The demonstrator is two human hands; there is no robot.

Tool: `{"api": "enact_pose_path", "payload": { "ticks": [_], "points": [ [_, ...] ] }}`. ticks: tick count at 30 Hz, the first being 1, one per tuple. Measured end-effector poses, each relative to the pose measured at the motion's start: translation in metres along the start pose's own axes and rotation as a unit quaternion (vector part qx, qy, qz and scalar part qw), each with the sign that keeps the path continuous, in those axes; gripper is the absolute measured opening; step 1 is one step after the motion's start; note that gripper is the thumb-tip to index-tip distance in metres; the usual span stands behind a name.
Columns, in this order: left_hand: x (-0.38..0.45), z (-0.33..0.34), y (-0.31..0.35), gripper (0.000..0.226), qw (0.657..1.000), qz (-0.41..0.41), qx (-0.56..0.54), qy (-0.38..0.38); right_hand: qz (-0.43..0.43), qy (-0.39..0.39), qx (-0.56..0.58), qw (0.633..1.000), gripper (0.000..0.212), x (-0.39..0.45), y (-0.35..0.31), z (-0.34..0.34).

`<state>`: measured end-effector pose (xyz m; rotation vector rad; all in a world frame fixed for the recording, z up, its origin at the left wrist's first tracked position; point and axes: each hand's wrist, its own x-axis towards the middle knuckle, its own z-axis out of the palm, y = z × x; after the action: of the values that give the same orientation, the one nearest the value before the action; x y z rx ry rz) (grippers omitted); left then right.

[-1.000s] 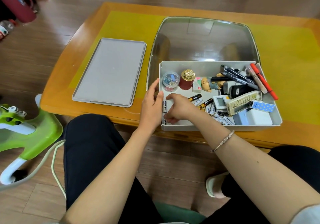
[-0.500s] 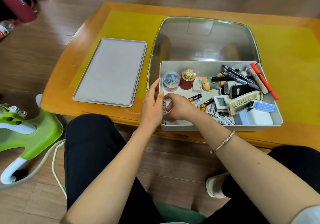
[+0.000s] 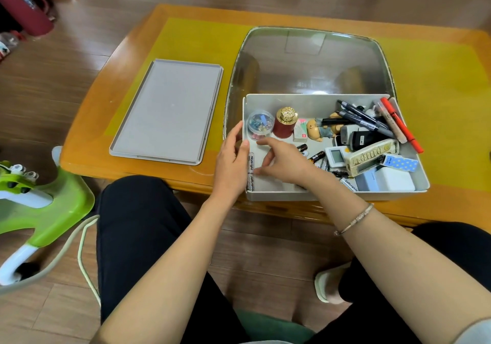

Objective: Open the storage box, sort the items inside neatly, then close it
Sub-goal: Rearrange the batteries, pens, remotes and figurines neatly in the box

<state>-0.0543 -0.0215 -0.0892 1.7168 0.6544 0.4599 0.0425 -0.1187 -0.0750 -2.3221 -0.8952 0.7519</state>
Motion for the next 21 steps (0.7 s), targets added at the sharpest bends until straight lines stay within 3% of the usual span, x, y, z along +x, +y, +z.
{"api": "enact_pose_path", "payload": {
  "ticks": [3,5,11,21],
  "points": [
    [0.001,0.0,0.0,0.042,1.0,-0.012,-0.005,-0.006,0.001,0.092,-0.002,0.996,0.041,-0.008,0.017,-0.022],
    [0.001,-0.001,0.0,0.043,1.0,-0.011,-0.005,-0.008,0.009,0.128,-0.064,0.99,0.026,-0.014,0.028,-0.035],
    [0.0,0.0,0.001,0.042,1.0,-0.012,-0.006,-0.01,0.01,0.063,-0.269,0.961,0.032,-0.021,0.039,-0.047],
    [0.001,0.0,0.0,0.043,1.0,-0.014,-0.002,-0.008,0.003,0.04,-0.305,0.951,0.024,-0.008,0.033,-0.04]
  ]
}}
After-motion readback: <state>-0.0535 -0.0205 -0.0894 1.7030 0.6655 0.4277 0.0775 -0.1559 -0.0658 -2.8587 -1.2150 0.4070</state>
